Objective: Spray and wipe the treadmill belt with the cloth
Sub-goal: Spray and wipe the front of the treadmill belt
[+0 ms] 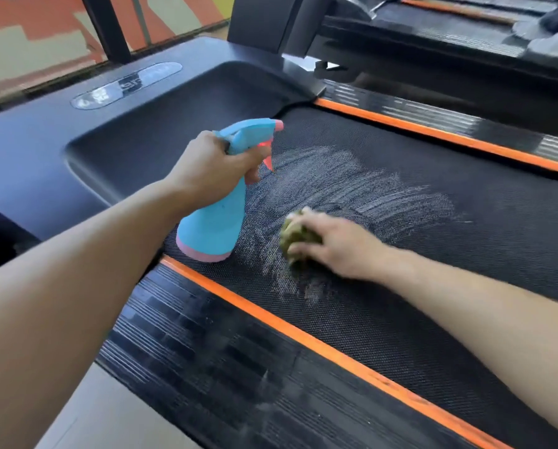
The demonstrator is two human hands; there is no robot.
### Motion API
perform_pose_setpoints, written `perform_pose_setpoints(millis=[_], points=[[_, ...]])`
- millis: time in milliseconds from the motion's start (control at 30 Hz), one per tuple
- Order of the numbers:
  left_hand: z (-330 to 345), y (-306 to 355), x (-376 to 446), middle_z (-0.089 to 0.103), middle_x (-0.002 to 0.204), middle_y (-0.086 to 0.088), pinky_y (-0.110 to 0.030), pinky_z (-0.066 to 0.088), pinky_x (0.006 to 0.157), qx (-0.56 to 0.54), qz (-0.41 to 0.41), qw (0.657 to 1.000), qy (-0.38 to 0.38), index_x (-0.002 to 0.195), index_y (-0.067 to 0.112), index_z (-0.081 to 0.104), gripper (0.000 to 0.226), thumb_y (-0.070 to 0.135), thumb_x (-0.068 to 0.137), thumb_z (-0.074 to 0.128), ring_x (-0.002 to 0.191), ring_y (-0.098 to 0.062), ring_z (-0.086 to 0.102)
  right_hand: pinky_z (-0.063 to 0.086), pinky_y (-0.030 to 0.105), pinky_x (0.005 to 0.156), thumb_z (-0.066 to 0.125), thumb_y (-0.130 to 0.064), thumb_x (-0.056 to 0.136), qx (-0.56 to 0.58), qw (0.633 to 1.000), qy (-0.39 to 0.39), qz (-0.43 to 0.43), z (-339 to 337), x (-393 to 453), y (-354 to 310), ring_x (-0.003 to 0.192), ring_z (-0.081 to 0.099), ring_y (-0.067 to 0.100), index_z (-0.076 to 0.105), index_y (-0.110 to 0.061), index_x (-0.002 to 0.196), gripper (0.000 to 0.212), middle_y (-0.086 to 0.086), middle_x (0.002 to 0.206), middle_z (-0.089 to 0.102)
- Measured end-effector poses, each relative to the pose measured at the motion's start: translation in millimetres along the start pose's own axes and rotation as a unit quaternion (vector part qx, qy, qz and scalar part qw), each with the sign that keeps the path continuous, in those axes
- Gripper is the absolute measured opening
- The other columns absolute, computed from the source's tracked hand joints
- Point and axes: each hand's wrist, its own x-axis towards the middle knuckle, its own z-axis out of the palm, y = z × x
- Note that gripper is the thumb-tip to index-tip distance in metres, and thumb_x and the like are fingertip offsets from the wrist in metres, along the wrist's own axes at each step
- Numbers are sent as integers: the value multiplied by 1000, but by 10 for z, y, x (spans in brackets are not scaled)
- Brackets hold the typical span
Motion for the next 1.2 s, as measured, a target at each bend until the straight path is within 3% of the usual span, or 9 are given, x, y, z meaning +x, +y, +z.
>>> perform_pose_setpoints(millis=[100, 233, 333, 433, 700, 833, 967, 1067, 1200], points=[[4, -47, -7, 66, 57, 9, -25, 43, 55, 18, -35, 999, -9, 72, 10, 76, 45, 52, 87, 76, 46, -1, 50, 42, 48, 101, 49, -62, 89, -38, 994, 29, 94, -104, 214, 212, 122, 53, 24, 50, -40, 117, 36, -2, 135, 52], [-51, -64, -22, 77, 71, 4, -11, 51, 62, 11, -11, 998, -62, 81, 9, 79, 31, 40, 86, 83, 60, -1, 66, 31, 33, 113, 58, -50, 91, 2, 1000, -20, 9, 83, 14, -233, 137, 40, 15, 52, -37, 130, 41, -9, 149, 43], [-90, -57, -18, 82, 91, -4, -39, 58, 99, -6, 2, 997, -78, 91, 11, 81, 34, 43, 81, 81, 89, -21, 77, 17, 23, 119, 56, -43, 95, 26, 989, -92, -111, 316, -267, -525, 146, 19, 4, 47, -32, 139, 47, -14, 153, 36], [-145, -47, -56, 82, 94, 0, -47, 54, 103, -17, -14, 996, -85, 87, 22, 78, 22, 42, 78, 77, 95, -22, 77, 20, 26, 119, 53, -43, 97, -12, 983, -93, -160, 316, -242, -502, 145, 22, 2, 48, -32, 136, 41, -19, 152, 37], [-336, -133, -115, 70, 74, 8, -15, 44, 59, 0, -35, 998, 45, 90, 20, 68, 8, 24, 97, 68, 53, 9, 55, 45, 43, 94, 55, -41, 93, 16, 1000, -1, 3, 499, 707, -722, 115, 56, 33, 54, -33, 119, 27, 7, 136, 53], [-505, -149, -74, 67, 70, 12, -13, 45, 63, -2, -25, 987, 158, 75, 27, 65, 19, 25, 93, 69, 64, 5, 59, 39, 43, 105, 56, -37, 94, 18, 996, -51, -76, 614, 542, -919, 130, 48, 22, 54, -32, 120, 27, -2, 137, 54], [-516, -100, -63, 71, 73, 12, -8, 44, 61, -26, -15, 991, 129, 86, 25, 73, 10, 17, 91, 71, 60, 8, 60, 32, 34, 114, 54, -27, 95, 25, 982, -84, -170, 549, 104, -740, 141, 31, 2, 46, -39, 130, 37, -16, 147, 44], [-399, -39, -98, 77, 85, 1, -15, 49, 62, -13, 4, 999, 47, 107, 24, 77, 22, 11, 91, 72, 66, -2, 68, 36, 32, 111, 57, -34, 94, 10, 994, -55, -95, 258, 15, -357, 135, 42, 5, 48, -42, 131, 39, -18, 144, 48], [-164, 94, -72, 72, 59, 20, -10, 49, 56, 32, 39, 997, -63, 104, 52, 72, 38, 17, 91, 74, 50, 7, 62, 43, 39, 97, 54, -34, 96, -46, 986, 24, 160, -423, -110, 702, 115, 56, 26, 48, -47, 125, 33, -3, 128, 62]])
